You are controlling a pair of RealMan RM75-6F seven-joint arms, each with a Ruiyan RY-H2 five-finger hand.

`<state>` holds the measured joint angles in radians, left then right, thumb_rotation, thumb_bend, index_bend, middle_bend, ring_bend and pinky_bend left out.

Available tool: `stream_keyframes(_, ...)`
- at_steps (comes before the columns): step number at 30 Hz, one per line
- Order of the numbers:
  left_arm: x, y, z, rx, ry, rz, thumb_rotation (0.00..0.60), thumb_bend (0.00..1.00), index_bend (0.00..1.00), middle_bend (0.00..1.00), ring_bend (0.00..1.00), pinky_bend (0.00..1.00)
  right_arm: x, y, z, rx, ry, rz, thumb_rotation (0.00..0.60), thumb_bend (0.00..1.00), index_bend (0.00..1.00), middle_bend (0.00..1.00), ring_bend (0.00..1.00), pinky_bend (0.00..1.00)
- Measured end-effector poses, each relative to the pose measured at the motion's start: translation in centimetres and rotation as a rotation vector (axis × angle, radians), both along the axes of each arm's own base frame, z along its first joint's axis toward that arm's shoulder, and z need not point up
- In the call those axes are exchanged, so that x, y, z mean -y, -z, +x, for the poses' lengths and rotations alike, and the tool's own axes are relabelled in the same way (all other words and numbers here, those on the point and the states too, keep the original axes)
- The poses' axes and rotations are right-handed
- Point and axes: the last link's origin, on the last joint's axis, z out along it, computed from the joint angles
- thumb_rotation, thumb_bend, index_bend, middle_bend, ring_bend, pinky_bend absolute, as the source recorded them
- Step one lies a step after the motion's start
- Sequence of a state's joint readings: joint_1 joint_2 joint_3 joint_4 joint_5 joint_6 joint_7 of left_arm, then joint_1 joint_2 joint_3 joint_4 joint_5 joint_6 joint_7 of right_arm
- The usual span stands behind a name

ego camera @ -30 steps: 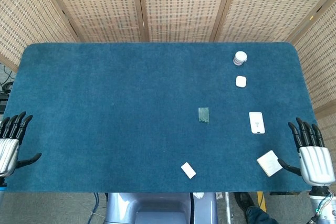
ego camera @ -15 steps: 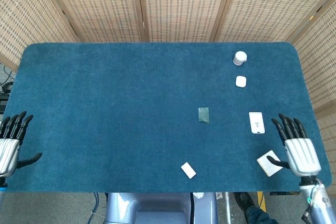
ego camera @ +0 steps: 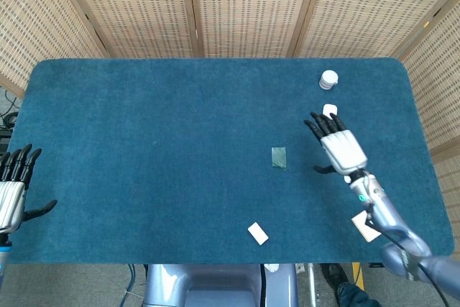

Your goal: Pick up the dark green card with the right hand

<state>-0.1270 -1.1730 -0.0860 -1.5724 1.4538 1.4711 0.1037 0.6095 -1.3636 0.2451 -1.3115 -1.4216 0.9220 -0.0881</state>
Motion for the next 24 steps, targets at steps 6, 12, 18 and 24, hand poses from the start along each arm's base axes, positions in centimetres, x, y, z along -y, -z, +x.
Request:
stream_keyframes(6, -0.7, 0.4, -0.3, -0.011, -0.025, -0.017, 0.6, 0.0, 0.0, 0.0, 0.0, 0.0, 2.0, 4.1, 3.0, -0.011, -0.005, 0.07, 0.6, 0.0, 0.08, 0.0, 0.0, 0.0)
stream_keyframes(12, -1.0, 0.4, -0.5, -0.011, -0.045, -0.016, 0.6, 0.0, 0.0, 0.0, 0.0, 0.0, 2.2, 7.8, 5.0, -0.024, -0.009, 0.113, 0.6, 0.0, 0.08, 0.0, 0.0, 0.0)
stream_keyframes(18, -1.4, 0.3, -0.7, -0.009, -0.064, -0.021, 0.6, 0.0, 0.0, 0.0, 0.0, 0.0, 2.2, 10.3, 6.2, -0.034, -0.01, 0.135, 0.6, 0.1, 0.08, 0.0, 0.0, 0.0)
stream_keyframes(24, -1.7, 0.3, -0.9, -0.007, -0.077, -0.024, 0.6, 0.0, 0.0, 0.0, 0.0, 0.0, 2.5, 11.1, 5.8, -0.064, -0.003, 0.137, 0.6, 0.18, 0.08, 0.0, 0.0, 0.0)
